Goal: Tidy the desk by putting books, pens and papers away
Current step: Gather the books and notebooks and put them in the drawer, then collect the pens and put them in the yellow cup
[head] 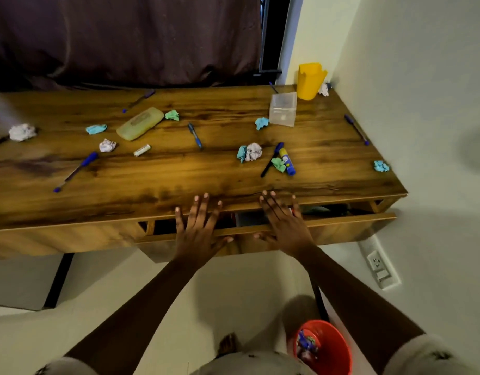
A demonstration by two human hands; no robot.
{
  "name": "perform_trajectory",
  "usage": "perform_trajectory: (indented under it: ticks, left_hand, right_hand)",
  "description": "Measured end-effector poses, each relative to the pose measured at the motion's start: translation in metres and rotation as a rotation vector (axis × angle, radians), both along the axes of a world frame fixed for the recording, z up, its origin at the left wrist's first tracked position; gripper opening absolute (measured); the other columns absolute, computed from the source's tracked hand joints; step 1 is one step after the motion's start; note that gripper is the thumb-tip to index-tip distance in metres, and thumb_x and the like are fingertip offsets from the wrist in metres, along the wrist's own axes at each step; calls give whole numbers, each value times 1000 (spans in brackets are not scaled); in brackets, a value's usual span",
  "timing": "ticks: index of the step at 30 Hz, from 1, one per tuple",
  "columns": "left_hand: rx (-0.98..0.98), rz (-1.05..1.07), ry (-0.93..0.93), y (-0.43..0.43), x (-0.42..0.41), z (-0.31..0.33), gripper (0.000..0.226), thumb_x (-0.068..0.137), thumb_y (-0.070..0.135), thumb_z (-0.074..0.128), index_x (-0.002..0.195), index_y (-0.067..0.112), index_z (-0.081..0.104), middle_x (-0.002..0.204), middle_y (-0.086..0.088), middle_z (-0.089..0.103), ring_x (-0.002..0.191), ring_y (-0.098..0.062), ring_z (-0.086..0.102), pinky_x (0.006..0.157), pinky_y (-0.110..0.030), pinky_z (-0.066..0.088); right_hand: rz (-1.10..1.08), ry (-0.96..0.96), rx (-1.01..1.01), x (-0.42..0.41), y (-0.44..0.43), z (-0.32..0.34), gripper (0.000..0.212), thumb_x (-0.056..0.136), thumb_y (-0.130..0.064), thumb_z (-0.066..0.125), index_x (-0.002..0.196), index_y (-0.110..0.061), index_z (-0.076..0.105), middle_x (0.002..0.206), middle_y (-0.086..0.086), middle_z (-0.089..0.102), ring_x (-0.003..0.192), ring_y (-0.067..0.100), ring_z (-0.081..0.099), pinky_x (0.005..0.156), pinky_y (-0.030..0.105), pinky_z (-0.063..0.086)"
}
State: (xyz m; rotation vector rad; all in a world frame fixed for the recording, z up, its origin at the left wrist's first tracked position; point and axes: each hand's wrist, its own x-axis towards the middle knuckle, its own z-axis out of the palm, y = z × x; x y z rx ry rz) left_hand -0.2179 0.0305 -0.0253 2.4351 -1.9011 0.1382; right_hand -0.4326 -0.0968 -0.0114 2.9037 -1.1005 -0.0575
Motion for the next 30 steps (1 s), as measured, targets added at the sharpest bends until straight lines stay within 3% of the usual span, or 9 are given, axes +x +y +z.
perform_trajectory:
  ticks: [2,4,6,9,15,23,26,28,30]
  left_hand:
    - [51,-39,-19,-17,14,5,87,81,78,26,150,26,21,156,-11,25,143,-31,24,111,-63,13]
    - [102,-88,-45,-36,26,15,89,80,79,26,151,27,11,158,-9,17,145,-29,16,114,-60,9]
    - [153,-129,-42,-52,35,23,93,79,79,30,151,28,-1,160,-6,4,147,-27,4,115,-54,2]
    - [184,-180,-43,-62,45,24,95,78,80,28,150,29,-6,160,-5,1,147,-28,3,116,-52,4]
    - [125,-232,-96,-63,47,15,87,81,74,21,147,18,30,148,-16,38,134,-36,40,104,-59,32]
    - [202,-204,-61,-60,44,21,82,82,70,22,145,18,34,146,-15,42,131,-36,43,103,-58,34]
    - [195,-179,13,-61,41,24,85,80,74,22,150,24,21,154,-10,28,141,-31,28,111,-55,23]
    - [195,-162,92,-64,42,26,89,80,75,35,151,30,6,160,-3,9,147,-25,7,116,-51,8]
    - [260,-122,197,-69,40,40,95,76,76,45,151,32,5,160,0,2,147,-22,0,119,-47,5]
  right_hand:
    - [9,35,2,6,-15,7,86,87,-72,8,147,-13,24,153,5,29,142,20,26,111,58,12]
    - [45,57,8,11,-32,11,80,89,-69,13,144,-15,32,149,5,38,137,22,37,109,59,26]
    - [118,73,29,15,-48,12,76,88,-65,23,147,-18,24,153,4,30,140,22,31,111,55,27]
    - [200,83,-6,19,-65,10,75,88,-64,29,149,-21,16,156,3,23,142,20,25,112,47,18]
    - [218,38,-100,17,-67,-2,69,89,-60,32,145,-20,26,150,4,35,136,20,38,108,46,34]
    - [201,39,-116,18,-62,-1,63,90,-56,31,144,-22,30,148,3,39,134,21,41,106,47,38]
    - [141,-3,-59,19,-54,4,64,88,-56,30,144,-24,29,148,1,39,134,20,41,105,49,38]
    - [95,-51,-41,21,-47,4,64,87,-57,30,143,-26,29,148,-1,40,135,19,40,106,50,35]
    - [77,-124,49,21,-46,7,67,86,-61,29,143,-28,32,150,-4,36,138,16,33,112,48,25]
